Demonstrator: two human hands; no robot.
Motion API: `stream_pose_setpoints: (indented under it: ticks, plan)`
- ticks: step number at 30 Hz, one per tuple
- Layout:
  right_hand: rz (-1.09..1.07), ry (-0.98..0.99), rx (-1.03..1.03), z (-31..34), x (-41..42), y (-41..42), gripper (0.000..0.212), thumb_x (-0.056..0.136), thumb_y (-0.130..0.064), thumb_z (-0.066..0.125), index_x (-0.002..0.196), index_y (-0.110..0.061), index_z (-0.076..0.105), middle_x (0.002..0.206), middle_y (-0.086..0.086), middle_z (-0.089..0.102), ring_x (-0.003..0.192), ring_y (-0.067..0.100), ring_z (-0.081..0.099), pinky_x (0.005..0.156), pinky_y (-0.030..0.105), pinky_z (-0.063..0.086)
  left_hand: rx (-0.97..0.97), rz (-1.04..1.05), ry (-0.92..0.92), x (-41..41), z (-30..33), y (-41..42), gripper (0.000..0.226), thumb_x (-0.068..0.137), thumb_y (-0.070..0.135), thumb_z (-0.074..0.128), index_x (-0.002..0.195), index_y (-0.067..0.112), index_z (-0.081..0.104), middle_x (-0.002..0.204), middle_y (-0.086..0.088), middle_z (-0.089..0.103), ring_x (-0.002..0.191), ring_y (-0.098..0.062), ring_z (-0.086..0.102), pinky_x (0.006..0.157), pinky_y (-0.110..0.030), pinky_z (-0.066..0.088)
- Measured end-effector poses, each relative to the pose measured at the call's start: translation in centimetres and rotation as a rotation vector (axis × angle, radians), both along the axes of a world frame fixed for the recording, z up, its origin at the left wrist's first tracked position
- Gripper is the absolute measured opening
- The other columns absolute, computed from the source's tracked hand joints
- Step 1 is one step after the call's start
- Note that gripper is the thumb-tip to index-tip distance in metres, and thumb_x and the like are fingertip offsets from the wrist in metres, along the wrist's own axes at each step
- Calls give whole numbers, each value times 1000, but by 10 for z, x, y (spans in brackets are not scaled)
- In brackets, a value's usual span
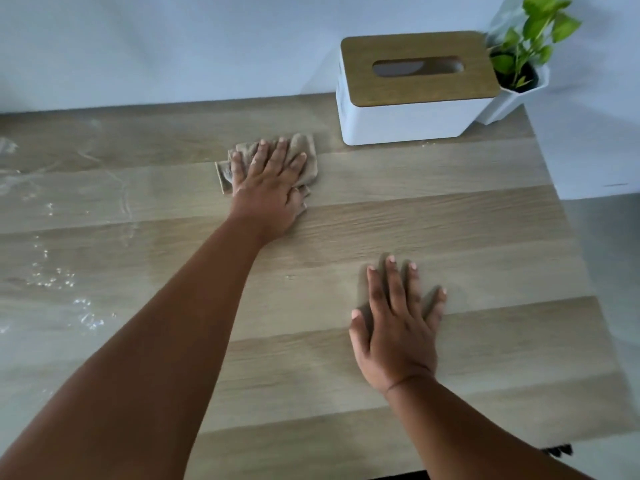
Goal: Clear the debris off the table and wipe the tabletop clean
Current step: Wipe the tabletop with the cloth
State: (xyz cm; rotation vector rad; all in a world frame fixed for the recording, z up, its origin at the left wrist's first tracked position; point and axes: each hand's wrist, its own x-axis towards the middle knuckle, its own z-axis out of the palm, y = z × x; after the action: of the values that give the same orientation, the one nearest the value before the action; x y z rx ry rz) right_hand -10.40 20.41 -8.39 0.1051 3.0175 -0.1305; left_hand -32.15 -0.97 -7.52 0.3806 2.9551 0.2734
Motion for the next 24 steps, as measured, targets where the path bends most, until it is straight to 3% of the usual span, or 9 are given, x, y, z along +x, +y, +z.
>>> stream_pose_setpoints:
  ticks: [12, 24]
  plan:
    - [-11, -17, -3, 0, -2, -1, 75, 95, -56, 27, 164, -28, 21, 175, 1, 8, 161, 32, -1, 121, 73, 2, 51, 44, 67, 153, -1, 26, 71, 91, 47, 34, 159, 28, 40, 172, -1, 22, 160, -30, 13, 124, -67, 5]
    - [-28, -14, -167, 10, 0, 3, 70, 94, -57, 41, 159, -32, 35, 174, -3, 15, 161, 28, 0, 122, 70, -6, 18, 149, 22, 288, 10, 23, 67, 93, 40, 43, 158, 24, 42, 172, -4, 21, 160, -31, 12, 124, -66, 9]
